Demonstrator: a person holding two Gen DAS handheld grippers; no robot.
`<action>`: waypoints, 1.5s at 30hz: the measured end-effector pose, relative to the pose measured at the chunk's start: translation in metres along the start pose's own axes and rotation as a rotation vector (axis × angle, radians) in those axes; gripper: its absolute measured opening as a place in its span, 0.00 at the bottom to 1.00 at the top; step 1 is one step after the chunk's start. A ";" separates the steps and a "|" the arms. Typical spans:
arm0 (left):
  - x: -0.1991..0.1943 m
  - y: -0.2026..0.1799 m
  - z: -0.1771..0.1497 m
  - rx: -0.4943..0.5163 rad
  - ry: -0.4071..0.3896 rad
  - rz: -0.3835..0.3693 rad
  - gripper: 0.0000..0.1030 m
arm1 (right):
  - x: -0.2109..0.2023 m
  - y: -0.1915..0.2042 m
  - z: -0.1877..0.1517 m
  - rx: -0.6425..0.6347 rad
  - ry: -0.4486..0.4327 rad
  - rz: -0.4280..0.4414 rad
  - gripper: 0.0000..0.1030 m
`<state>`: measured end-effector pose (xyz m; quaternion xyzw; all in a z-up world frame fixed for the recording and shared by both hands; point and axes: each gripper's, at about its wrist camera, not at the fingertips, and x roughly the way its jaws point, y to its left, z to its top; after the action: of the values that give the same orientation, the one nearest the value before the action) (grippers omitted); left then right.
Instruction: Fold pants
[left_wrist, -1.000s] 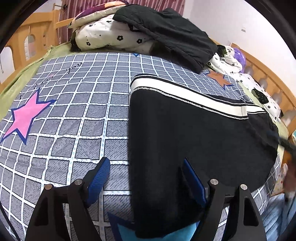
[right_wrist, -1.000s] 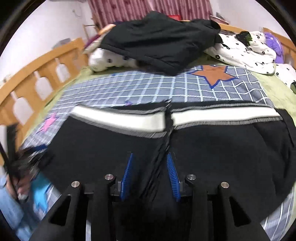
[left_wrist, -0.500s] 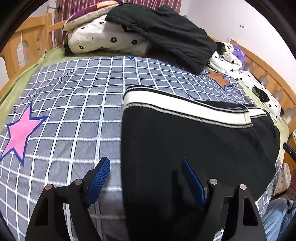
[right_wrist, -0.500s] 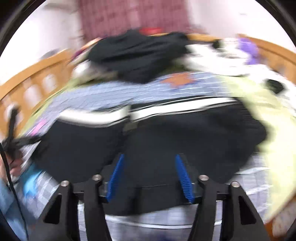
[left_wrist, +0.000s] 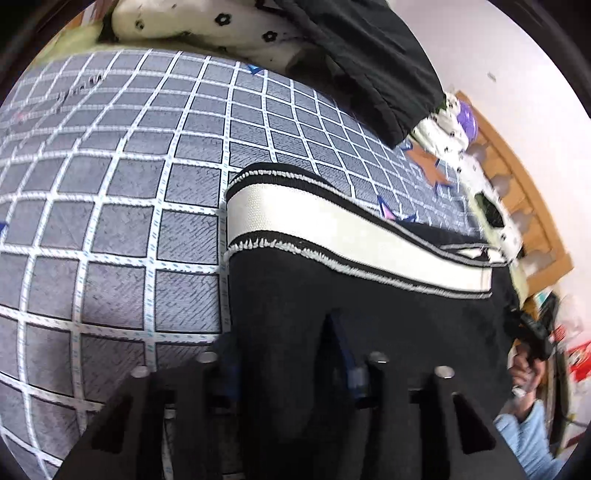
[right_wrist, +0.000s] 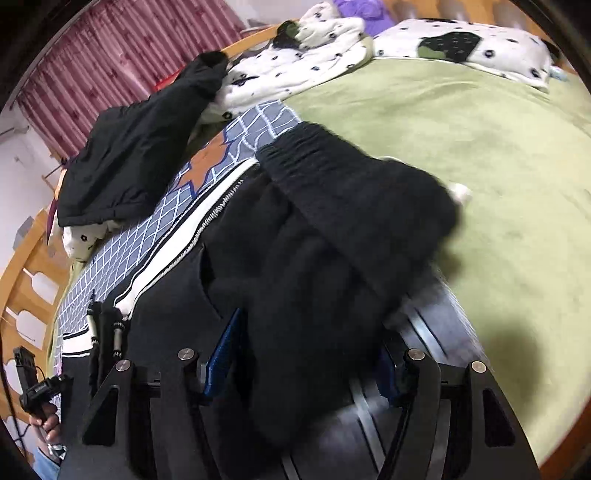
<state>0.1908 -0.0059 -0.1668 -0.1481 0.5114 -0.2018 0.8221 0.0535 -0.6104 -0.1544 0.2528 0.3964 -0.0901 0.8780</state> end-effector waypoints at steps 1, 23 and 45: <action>-0.002 -0.002 0.000 -0.004 -0.017 -0.005 0.12 | 0.001 0.004 0.002 -0.006 -0.013 -0.029 0.41; -0.177 0.138 0.006 -0.081 -0.187 0.233 0.10 | -0.067 0.283 -0.047 -0.488 -0.200 0.194 0.14; -0.104 0.136 -0.018 0.080 -0.144 0.492 0.61 | -0.066 0.265 -0.133 -0.612 -0.023 -0.102 0.48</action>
<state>0.1583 0.1628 -0.1539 -0.0005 0.4637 -0.0047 0.8860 0.0175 -0.3180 -0.0807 -0.0445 0.4074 -0.0134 0.9121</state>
